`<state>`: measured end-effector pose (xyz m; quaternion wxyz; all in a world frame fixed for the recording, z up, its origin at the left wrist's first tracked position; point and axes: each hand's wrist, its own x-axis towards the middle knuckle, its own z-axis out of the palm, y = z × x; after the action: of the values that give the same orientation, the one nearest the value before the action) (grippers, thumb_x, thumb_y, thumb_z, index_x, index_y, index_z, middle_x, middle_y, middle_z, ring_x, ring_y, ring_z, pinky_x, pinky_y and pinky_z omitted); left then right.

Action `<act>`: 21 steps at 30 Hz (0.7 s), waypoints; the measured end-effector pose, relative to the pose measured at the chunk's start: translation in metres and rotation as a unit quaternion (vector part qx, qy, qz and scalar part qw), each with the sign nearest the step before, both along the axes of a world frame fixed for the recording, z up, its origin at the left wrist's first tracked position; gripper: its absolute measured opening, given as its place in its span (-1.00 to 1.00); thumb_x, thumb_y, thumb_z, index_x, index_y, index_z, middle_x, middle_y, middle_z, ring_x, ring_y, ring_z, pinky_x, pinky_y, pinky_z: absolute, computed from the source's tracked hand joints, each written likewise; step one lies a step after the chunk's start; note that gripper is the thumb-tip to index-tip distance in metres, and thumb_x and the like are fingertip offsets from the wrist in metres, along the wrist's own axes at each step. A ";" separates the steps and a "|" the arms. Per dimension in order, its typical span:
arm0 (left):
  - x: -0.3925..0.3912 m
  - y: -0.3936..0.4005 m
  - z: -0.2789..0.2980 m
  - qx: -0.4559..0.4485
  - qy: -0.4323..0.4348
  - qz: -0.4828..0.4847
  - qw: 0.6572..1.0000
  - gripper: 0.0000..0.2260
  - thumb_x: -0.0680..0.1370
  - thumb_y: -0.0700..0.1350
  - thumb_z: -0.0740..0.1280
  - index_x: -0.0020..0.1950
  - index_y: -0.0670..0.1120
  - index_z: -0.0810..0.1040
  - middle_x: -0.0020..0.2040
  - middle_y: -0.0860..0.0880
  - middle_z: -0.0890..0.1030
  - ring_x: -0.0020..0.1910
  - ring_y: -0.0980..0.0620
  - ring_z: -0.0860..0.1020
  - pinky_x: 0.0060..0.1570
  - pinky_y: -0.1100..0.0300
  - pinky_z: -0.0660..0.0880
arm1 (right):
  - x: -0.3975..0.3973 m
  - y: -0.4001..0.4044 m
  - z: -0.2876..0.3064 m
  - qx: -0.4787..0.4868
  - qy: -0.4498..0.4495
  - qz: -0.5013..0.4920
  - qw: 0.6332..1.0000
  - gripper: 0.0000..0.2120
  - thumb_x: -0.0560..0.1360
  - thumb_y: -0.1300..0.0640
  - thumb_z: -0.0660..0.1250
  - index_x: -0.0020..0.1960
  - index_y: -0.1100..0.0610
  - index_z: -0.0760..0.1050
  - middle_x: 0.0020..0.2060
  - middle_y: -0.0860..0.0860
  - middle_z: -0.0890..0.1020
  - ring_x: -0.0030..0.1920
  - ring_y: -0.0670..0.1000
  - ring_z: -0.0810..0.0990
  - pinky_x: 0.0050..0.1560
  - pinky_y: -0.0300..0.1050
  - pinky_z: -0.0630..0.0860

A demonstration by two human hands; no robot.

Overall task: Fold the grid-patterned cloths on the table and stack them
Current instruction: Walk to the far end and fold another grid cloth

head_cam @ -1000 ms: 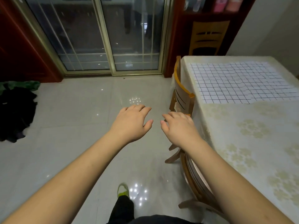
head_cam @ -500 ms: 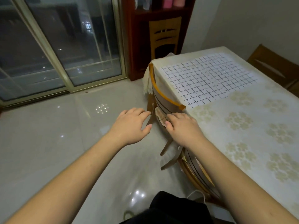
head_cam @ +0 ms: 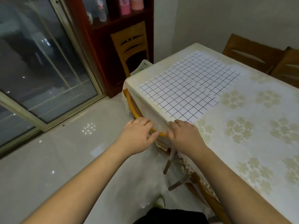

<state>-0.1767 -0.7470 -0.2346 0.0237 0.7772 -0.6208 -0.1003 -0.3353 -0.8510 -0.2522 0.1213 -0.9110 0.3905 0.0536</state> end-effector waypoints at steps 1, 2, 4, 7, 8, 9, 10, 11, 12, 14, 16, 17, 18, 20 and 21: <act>0.007 -0.012 0.000 0.003 -0.003 -0.009 1.000 -0.51 0.63 0.21 0.05 0.50 0.04 0.31 0.46 0.05 0.37 0.47 0.04 0.26 0.39 0.07 0.18 | 0.006 -0.009 0.001 -0.003 0.000 -0.005 1.000 -0.54 0.66 -0.10 -0.03 0.50 0.02 0.27 0.46 0.03 0.36 0.45 0.08 0.29 0.40 0.02 0.20; 0.013 -0.023 0.001 0.004 -0.004 -0.017 1.000 -0.51 0.63 0.21 0.05 0.51 0.04 0.31 0.46 0.05 0.37 0.47 0.04 0.25 0.40 0.06 0.18 | 0.011 -0.018 0.002 -0.003 0.000 -0.011 1.000 -0.54 0.66 -0.09 -0.03 0.50 0.02 0.26 0.47 0.03 0.35 0.46 0.08 0.28 0.41 0.03 0.20; 0.025 -0.045 0.001 0.011 -0.004 -0.033 0.999 -0.51 0.63 0.21 0.05 0.50 0.03 0.30 0.48 0.05 0.35 0.48 0.04 0.23 0.41 0.06 0.17 | 0.019 -0.035 0.003 0.000 0.002 -0.035 0.999 -0.53 0.66 -0.10 -0.02 0.51 0.02 0.24 0.48 0.02 0.33 0.47 0.07 0.26 0.43 0.03 0.17; 0.041 -0.076 0.000 0.022 0.005 -0.054 0.998 -0.51 0.64 0.21 0.02 0.52 0.05 0.27 0.50 0.05 0.32 0.50 0.04 0.22 0.44 0.02 0.16 | 0.029 -0.053 0.001 -0.009 0.000 -0.071 0.997 -0.51 0.64 -0.12 -0.02 0.52 0.01 0.23 0.49 0.01 0.33 0.48 0.06 0.26 0.43 0.02 0.18; 0.048 -0.085 -0.001 0.023 0.009 -0.062 0.998 -0.51 0.64 0.21 0.00 0.52 0.05 0.26 0.51 0.05 0.31 0.50 0.04 0.21 0.45 0.00 0.16 | 0.032 -0.057 0.001 -0.016 0.003 -0.080 0.997 -0.51 0.64 -0.13 -0.02 0.52 0.02 0.23 0.48 0.01 0.34 0.47 0.06 0.28 0.42 0.02 0.19; 0.054 -0.095 -0.003 0.021 0.014 -0.071 0.997 -0.51 0.64 0.21 -0.01 0.52 0.05 0.27 0.51 0.05 0.32 0.50 0.03 0.22 0.45 -0.01 0.18 | 0.036 -0.061 0.000 -0.019 0.008 -0.086 0.996 -0.51 0.64 -0.13 -0.02 0.52 0.02 0.23 0.48 0.01 0.35 0.46 0.06 0.29 0.41 0.02 0.21; 0.061 -0.103 -0.004 0.016 0.021 -0.081 0.996 -0.51 0.64 0.22 -0.01 0.51 0.04 0.29 0.50 0.04 0.33 0.50 0.03 0.23 0.44 -0.02 0.19 | 0.040 -0.065 -0.001 -0.017 0.013 -0.091 0.996 -0.51 0.65 -0.12 -0.02 0.52 0.02 0.23 0.48 0.01 0.35 0.46 0.07 0.29 0.41 0.02 0.21; 0.069 -0.113 -0.008 0.011 0.027 -0.092 0.995 -0.50 0.63 0.23 -0.01 0.50 0.03 0.31 0.49 0.03 0.35 0.49 0.03 0.25 0.42 -0.02 0.21 | 0.045 -0.068 -0.002 -0.013 0.018 -0.099 0.995 -0.51 0.65 -0.12 -0.02 0.52 0.02 0.22 0.48 0.01 0.35 0.46 0.07 0.29 0.41 0.01 0.21; 0.078 -0.122 -0.011 0.005 0.030 -0.103 0.994 -0.46 0.61 0.25 -0.04 0.49 0.02 0.33 0.46 0.02 0.38 0.47 0.03 0.27 0.41 -0.01 0.23 | 0.051 -0.071 -0.004 -0.008 0.022 -0.111 0.994 -0.52 0.65 -0.12 -0.01 0.52 0.02 0.23 0.47 0.01 0.35 0.46 0.07 0.29 0.40 0.01 0.21; 0.097 -0.141 -0.018 -0.003 0.032 -0.135 0.990 -0.36 0.55 0.30 -0.13 0.47 0.00 0.36 0.43 0.01 0.42 0.44 0.02 0.31 0.40 -0.01 0.27 | 0.066 -0.077 -0.010 -0.005 0.024 -0.138 0.990 -0.52 0.65 -0.11 0.01 0.51 0.02 0.25 0.46 0.01 0.36 0.45 0.07 0.30 0.39 0.00 0.21; 0.119 -0.159 -0.027 0.001 0.028 -0.166 0.986 -0.38 0.57 0.28 -0.10 0.49 -0.01 0.34 0.45 -0.01 0.41 0.44 0.02 0.31 0.40 -0.03 0.27 | 0.086 -0.083 -0.016 -0.002 0.031 -0.163 0.986 -0.52 0.65 -0.12 0.01 0.51 0.02 0.26 0.46 0.01 0.37 0.44 0.08 0.31 0.37 0.00 0.22; 0.131 -0.168 -0.031 0.005 0.025 -0.181 0.983 -0.43 0.61 0.25 -0.05 0.50 -0.01 0.32 0.46 -0.01 0.39 0.45 0.01 0.30 0.41 -0.03 0.26 | 0.097 -0.087 -0.018 0.002 0.035 -0.176 0.984 -0.52 0.65 -0.12 0.01 0.51 0.02 0.25 0.46 0.01 0.36 0.44 0.08 0.30 0.37 0.00 0.22; 0.145 -0.176 -0.034 0.009 0.025 -0.196 0.980 -0.47 0.63 0.22 -0.01 0.50 -0.01 0.31 0.48 0.00 0.37 0.46 0.01 0.28 0.42 -0.03 0.25 | 0.110 -0.090 -0.019 0.006 0.039 -0.191 0.981 -0.52 0.65 -0.12 0.01 0.51 0.02 0.25 0.46 0.01 0.36 0.44 0.08 0.30 0.38 0.00 0.22; 0.172 -0.190 -0.038 0.006 0.025 -0.220 0.975 -0.50 0.64 0.19 0.03 0.51 0.00 0.31 0.48 0.01 0.35 0.47 0.02 0.28 0.42 -0.01 0.23 | 0.135 -0.094 -0.021 0.007 0.046 -0.213 0.976 -0.52 0.65 -0.12 0.00 0.52 0.01 0.23 0.48 0.01 0.34 0.46 0.08 0.28 0.38 -0.01 0.22; 0.185 -0.197 -0.039 0.003 0.028 -0.231 0.973 -0.51 0.64 0.19 0.04 0.50 0.01 0.31 0.48 0.01 0.36 0.46 0.02 0.28 0.42 0.00 0.23 | 0.147 -0.096 -0.021 0.010 0.050 -0.220 0.974 -0.52 0.65 -0.12 -0.01 0.52 0.01 0.22 0.48 0.01 0.33 0.46 0.08 0.27 0.38 -0.01 0.21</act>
<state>0.0081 -0.9445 -0.2732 0.0152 0.6099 -0.7822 -0.1267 -0.1883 -0.9465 -0.2731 0.1199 -0.7979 0.5860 0.0750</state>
